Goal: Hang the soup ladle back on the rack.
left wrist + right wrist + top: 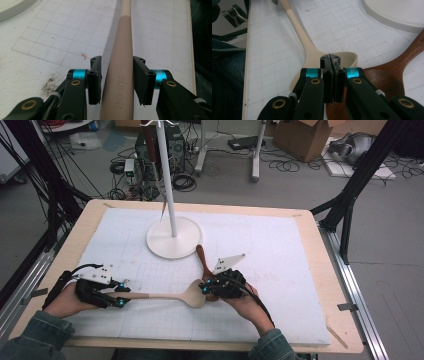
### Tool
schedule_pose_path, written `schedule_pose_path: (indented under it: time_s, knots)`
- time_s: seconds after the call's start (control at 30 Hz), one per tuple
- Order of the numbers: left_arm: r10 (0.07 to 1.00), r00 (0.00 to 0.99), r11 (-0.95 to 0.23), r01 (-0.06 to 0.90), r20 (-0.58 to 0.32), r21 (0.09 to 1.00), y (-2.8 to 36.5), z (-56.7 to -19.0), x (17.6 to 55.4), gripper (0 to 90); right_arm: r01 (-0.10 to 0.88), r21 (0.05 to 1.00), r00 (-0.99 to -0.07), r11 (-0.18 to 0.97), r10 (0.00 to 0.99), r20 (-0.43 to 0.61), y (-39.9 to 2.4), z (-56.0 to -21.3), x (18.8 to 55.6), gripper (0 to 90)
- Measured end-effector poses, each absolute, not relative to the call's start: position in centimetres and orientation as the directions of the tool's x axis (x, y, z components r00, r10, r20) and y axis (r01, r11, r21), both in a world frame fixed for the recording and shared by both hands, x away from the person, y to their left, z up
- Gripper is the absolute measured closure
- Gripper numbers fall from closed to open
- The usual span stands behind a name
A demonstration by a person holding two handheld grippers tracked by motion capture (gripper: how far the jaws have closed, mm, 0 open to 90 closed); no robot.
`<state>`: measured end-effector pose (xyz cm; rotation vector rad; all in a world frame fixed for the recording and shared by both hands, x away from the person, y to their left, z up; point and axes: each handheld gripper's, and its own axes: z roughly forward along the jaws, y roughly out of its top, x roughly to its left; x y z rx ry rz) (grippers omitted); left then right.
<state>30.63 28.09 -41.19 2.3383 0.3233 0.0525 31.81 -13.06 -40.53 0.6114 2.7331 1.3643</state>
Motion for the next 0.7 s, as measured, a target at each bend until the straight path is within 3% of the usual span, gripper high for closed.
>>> schedule_pose_path:
  time_s: [0.4, 0.7]
  knots:
    - [0.192, 0.98, -0.675, 0.174, -0.057, 0.717, 28.1, -40.3, 30.2, 66.7, 0.332, 0.778, -0.923, 0.534, 0.352, 0.152, -13.3, -40.7, 31.8, 89.6]
    - [0.176, 0.983, -0.658, 0.15, -0.043, 0.738, 27.9, -38.9, 30.3, 67.4, 0.308, 0.778, -0.937, 0.548, 0.316, 0.148, -11.9, -40.2, 31.6, 70.5]
